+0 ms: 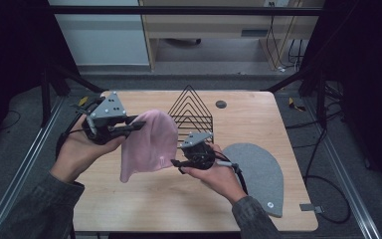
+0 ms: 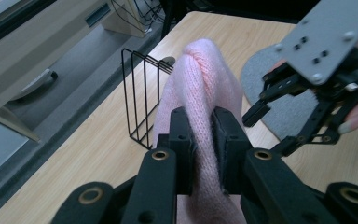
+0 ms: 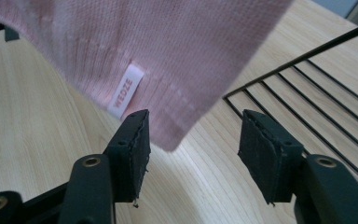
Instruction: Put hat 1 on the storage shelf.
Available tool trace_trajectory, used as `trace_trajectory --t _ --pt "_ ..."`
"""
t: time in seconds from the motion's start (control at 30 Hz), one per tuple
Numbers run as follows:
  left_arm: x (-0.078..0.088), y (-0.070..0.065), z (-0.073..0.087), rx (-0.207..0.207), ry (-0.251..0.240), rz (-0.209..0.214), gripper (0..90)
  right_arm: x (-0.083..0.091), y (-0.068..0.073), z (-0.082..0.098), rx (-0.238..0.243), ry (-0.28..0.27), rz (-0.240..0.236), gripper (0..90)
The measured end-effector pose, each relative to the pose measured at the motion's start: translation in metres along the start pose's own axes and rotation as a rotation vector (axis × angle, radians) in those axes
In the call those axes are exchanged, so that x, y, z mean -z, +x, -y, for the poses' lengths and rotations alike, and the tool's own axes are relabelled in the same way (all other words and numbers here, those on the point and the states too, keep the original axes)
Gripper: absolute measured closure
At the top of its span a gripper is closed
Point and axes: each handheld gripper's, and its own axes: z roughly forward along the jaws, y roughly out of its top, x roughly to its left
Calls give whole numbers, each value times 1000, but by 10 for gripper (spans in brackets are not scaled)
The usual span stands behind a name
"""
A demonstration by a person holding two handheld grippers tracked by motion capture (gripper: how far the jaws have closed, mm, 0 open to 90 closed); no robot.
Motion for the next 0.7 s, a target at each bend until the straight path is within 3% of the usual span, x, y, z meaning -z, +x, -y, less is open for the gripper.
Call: trace_trajectory --t 0.07,0.13,0.17,0.33,0.5,0.57,0.7 --pt "0 1 -1 0 -2 8 791 -3 -2 -1 -13 3 -11 443" --pt "1 2 -2 6 -16 8 791 -11 -8 -5 -22 0 -41 560" --pt "1 2 -2 6 -16 8 791 -11 -8 -5 -22 0 -41 560" --pt "-1 13 -1 33 -29 6 790 -8 -7 -14 -3 -40 -83 801" --pt "-3 27 -3 70 -48 2 782 10 -8 -21 27 -38 -72 830" --pt "-7 37 -8 97 -60 8 781 24 -14 -27 37 -40 -58 831" --pt "-12 47 -15 110 -72 15 781 36 -20 -34 46 -38 -44 832"
